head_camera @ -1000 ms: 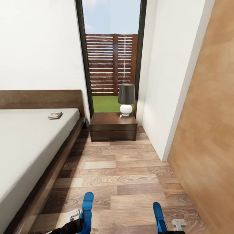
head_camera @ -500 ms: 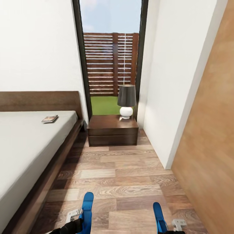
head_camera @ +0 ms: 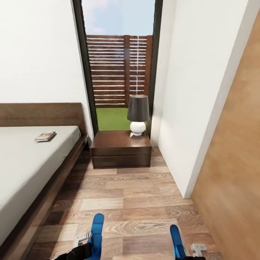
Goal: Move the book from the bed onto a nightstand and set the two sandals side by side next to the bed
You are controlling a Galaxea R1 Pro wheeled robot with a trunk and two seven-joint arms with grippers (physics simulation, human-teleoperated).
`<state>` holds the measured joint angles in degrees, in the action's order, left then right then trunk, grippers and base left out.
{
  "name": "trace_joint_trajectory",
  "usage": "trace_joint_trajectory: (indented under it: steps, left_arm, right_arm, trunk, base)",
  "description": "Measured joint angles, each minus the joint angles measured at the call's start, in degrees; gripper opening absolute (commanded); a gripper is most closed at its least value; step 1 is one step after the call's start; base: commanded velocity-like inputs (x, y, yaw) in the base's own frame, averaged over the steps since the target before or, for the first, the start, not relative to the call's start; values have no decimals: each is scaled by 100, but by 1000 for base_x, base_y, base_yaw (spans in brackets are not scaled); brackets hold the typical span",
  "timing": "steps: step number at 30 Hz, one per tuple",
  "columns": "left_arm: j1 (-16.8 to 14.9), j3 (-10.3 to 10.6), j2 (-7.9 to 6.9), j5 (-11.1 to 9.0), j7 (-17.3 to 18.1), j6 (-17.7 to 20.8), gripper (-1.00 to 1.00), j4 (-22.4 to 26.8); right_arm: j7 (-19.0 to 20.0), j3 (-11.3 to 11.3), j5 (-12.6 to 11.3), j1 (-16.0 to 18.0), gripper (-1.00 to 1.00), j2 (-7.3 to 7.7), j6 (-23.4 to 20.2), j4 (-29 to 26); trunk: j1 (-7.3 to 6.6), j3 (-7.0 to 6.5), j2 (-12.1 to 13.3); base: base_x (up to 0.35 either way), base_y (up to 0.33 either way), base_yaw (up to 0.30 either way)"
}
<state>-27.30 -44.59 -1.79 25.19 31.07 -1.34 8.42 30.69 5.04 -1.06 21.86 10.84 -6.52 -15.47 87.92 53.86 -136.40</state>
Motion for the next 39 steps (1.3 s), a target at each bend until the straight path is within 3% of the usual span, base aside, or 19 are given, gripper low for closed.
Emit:
trace_joint_trajectory:
  steps: [20,39]
  left_arm:
    - [1,2,-1,0,0,0,-100,0]
    - [0,1,-3,0,0,0,-100,0]
  right_arm:
    - [0,0,0,1,-100,0,0,0]
    - [0,0,0,0,-100,0,0,0]
  trunk:
    - [0,0,0]
    - [0,0,0]
  base:
    - [317,-21,0]
    - [294,-158,0]
